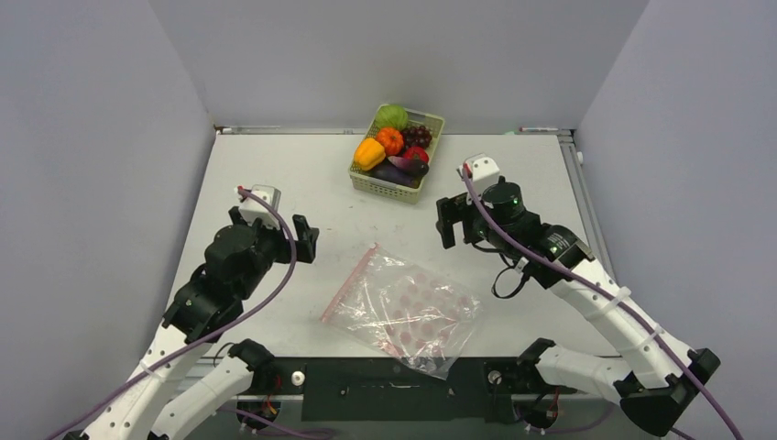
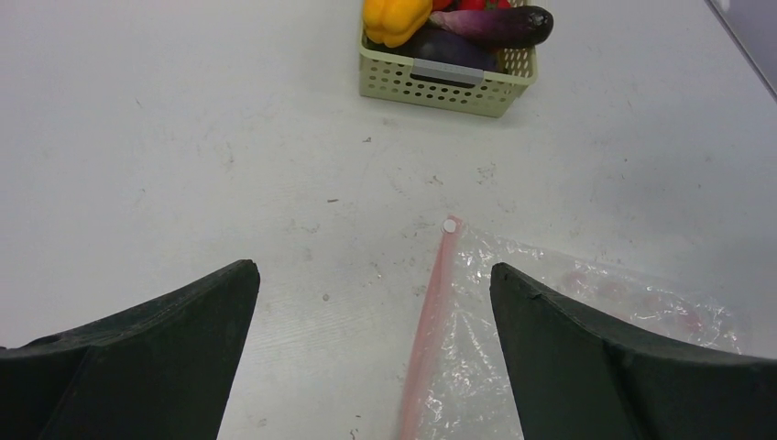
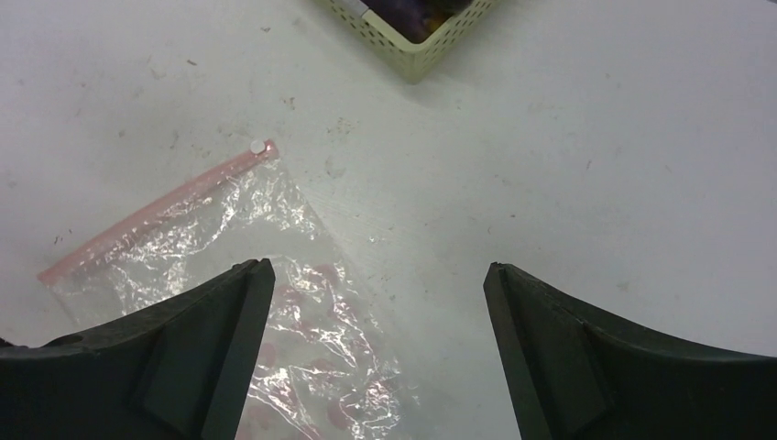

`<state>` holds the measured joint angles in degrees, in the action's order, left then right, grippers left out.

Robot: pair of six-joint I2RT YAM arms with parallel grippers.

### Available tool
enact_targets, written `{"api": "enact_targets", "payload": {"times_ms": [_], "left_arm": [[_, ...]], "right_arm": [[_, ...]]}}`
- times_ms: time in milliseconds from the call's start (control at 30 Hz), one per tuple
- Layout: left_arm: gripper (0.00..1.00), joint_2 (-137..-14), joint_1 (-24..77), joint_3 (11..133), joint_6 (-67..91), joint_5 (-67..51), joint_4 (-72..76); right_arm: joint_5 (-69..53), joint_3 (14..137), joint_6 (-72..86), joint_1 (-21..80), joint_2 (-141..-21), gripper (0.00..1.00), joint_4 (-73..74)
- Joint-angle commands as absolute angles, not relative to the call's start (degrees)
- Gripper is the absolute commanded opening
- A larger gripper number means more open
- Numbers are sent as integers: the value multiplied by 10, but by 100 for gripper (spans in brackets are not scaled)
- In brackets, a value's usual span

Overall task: Place the food in the zip-top bag and seal the zipper
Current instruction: Pick up the zipper food storage bag at the center of the board.

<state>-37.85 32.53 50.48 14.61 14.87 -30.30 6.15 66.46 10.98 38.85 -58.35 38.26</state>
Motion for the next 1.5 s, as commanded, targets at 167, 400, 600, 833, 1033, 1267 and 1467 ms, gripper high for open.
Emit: {"api": "enact_targets", "payload": {"times_ms": [167,400,600,833,1033,1267,1467], "left_arm": [[96,-374,314,511,150,166,-300],[96,-362,301,505,149,164,-301],[96,-343,297,503,148,180,-305],[96,-329,295,499,148,193,-302],[96,-325,294,498,148,194,-300],[96,-325,287,497,149,188,-298],[96,-327,287,497,149,184,-297]], "right_arm": [[35,666,88,478,-645,90,377],[79,675,91,579,-706,90,395],[64,652,86,607,-742,90,378],[37,629,91,622,-785,90,370],[17,596,97,628,-820,91,360],[8,578,102,643,-862,92,335],[5,560,108,650,-895,95,302]]}}
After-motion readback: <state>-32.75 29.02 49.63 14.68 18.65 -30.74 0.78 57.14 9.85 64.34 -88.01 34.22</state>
